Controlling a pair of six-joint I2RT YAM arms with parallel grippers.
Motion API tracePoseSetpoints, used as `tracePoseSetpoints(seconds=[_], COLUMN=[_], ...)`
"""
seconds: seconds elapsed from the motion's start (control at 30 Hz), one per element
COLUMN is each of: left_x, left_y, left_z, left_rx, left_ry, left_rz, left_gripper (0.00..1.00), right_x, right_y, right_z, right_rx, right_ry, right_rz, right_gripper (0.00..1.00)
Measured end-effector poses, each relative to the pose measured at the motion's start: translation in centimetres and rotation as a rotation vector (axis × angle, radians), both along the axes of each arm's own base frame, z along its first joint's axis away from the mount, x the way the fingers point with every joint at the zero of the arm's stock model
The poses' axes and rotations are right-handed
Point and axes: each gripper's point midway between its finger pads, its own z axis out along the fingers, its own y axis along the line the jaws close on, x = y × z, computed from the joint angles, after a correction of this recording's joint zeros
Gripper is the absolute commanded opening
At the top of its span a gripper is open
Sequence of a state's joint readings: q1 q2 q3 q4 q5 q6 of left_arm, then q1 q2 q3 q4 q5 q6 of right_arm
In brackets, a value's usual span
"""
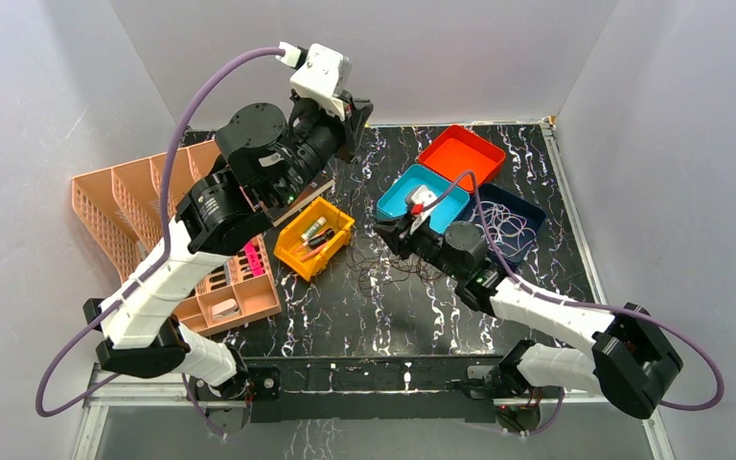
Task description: Untangle the cables
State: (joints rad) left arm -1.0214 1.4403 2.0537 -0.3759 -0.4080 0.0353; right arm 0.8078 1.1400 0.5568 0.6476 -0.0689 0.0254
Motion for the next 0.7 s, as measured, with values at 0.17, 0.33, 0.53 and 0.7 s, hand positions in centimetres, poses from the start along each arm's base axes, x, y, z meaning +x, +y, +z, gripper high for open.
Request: tracePoseSetpoints(seconds=[0.17, 0.33, 0.53, 0.7], left_x=[-0.5, -0.3, -0.1, -0.3], left_y=[1.8, 3.7, 2.2, 1.9], left_z=[-2.3, -11.2, -24.2, -27.1], left_rx=[0.014, 0.087, 0.246, 0.24], left_ry=[0.039, 0.188, 0.404, 0.461], left_rz=[0.037, 0.14, 0.171, 0.176], left_gripper=[0.04, 0.09, 0.28, 0.47], right_x=[1.3, 0.6, 0.2, 0.4], right_y=[-1.1, -3.8, -5.8, -7.1], right_z=[3.0, 12.5, 19.0, 19.2], right_rx=[0.048, 0.141, 0.222, 0.209], right_ry=[0.031, -0.031, -0.05, -0.011], right_rz=[-0.104, -0.179, -0.248, -0.311], right_gripper=[0.0, 0.0, 0.0, 0.0])
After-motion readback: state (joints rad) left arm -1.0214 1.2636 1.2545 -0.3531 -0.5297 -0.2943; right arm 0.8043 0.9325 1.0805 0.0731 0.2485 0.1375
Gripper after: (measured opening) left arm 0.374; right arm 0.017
